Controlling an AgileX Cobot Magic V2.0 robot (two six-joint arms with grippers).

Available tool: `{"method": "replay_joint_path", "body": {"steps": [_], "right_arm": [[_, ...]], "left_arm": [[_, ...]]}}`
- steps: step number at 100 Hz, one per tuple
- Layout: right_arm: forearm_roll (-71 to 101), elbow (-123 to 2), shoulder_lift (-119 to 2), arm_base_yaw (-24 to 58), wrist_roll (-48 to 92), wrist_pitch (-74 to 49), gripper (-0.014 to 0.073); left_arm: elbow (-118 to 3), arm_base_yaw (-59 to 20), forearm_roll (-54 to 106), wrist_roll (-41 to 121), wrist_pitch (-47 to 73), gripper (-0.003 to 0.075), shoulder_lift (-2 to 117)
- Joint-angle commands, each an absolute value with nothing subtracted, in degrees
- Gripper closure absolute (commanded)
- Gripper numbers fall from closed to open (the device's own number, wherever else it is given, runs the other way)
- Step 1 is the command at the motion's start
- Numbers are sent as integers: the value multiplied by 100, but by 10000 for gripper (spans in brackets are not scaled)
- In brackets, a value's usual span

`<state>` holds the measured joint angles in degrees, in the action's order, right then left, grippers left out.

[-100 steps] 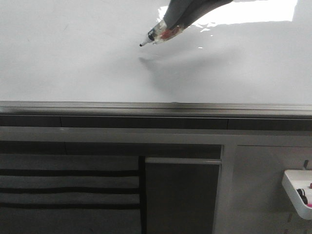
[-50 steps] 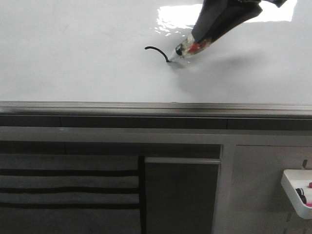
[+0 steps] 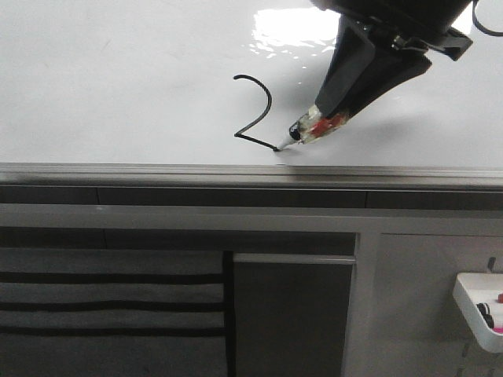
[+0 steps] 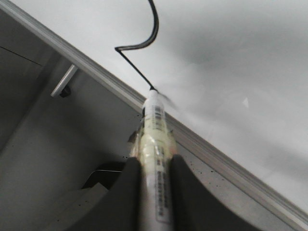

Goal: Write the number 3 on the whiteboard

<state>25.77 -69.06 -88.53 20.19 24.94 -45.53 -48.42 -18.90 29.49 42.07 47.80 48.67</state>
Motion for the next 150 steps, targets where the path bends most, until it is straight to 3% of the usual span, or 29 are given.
{"method": "replay_joint_path", "body": {"steps": [1,18,29,39,59,98,150], "right_arm": [[2538,-6950,-8751,2141,2484,-4092,640],[2612,-7192,-9184,2815,2484,-2944,640],[2730,-7793,-9293,2903,2484,-3429,641],[2988,-7857,-8858,3058,3101,-4109,640],[3079,-6738,-7411,3356,4190,-3911,640],[2958,-6234,-6370,3392,6015,-4875,640],[2944,-6234,-6382,3392,6149,-4904,640]], "left_arm": [[-4984,-1878,3119,4159,4451,299,4853],[-4984,-1878,3119,4159,4451,300,4853],[-4984,-1878,3119,4159,4451,299,4853],[-4984,-1878,3115,4201,4530,299,4853],[-4984,-1969,3285,4796,4884,299,4853],[-5085,-3255,3599,6027,4679,300,5792],[-6364,-4316,3589,6027,4145,300,7461]]}}
